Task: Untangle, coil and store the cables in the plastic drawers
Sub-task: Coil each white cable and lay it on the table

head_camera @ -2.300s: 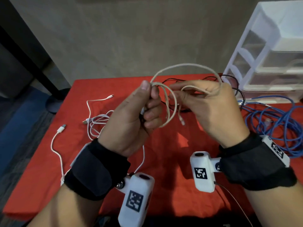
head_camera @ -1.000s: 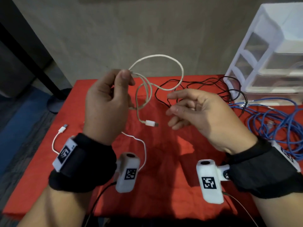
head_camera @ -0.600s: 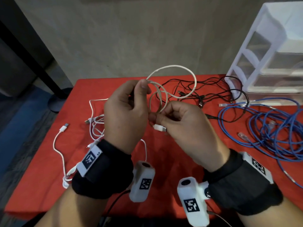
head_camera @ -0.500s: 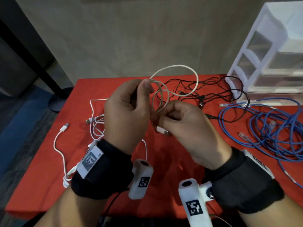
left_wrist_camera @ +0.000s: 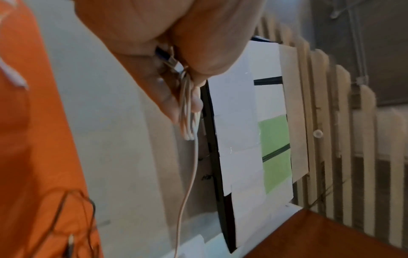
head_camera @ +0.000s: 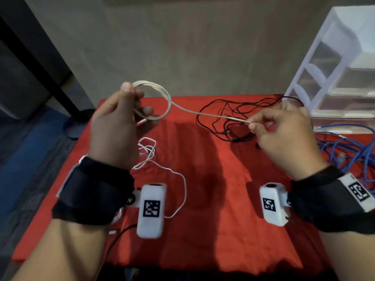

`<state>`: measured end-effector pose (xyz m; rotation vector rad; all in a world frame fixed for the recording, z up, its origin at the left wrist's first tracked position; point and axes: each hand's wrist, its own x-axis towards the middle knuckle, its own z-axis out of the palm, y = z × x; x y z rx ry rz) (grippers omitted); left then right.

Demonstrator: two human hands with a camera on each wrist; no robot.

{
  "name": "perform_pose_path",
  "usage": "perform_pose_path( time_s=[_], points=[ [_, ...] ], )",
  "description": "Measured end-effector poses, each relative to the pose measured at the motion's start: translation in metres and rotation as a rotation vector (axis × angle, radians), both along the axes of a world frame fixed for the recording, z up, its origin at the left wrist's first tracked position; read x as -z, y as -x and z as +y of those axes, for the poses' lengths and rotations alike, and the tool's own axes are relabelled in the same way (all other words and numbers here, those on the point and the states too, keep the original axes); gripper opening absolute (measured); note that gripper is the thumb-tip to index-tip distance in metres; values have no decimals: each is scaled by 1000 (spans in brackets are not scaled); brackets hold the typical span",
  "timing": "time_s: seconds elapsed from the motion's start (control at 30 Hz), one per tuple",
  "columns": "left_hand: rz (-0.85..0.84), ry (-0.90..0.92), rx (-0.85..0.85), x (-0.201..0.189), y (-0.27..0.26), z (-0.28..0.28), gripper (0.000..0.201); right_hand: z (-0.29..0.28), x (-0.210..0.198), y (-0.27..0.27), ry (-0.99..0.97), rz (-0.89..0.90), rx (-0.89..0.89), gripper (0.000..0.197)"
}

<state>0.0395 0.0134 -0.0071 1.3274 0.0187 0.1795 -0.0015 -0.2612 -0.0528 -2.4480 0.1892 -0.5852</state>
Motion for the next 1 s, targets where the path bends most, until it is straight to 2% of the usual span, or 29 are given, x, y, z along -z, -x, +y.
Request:
perform_pose_path(
  time_s=[0.03,0.07,0.17,0.23,0.3,0.37,0.53,0.7,0.83,0.9,1.0],
  points=[
    [37,59,66,1,1,-6,29,4,0,-1,-61,-11,-7,8],
    [77,122,133,2,3,-11,29,8,1,-1,-219,-7,-40,10],
    [170,276,291,4,11,-28,29,33,-8,4,-896,-13,-194,12],
    [211,320,352,5,17,-39,28,49,-19,9,-1259,-22,-301,10],
    [245,339,383,7,22,-46,27,59,-25,13,-1489,-6,-402,13],
    [260,356,398,7,26,-51,27,65,-25,15,-1569,35,-445,16],
    [228,368,402,8,28,-55,26,73,-17,19,-1464,99,-442,18],
    [160,123,290,20,34,-62,25,78,-18,22,-1376,66,-434,16],
    [172,299,394,19,32,-62,24,77,-15,24,-1216,68,-423,17],
    [159,306,420,17,30,-57,25,73,-13,23,-998,52,-496,13],
    [111,220,316,16,25,-50,25,55,-15,17,-414,101,-603,24]
  ],
)
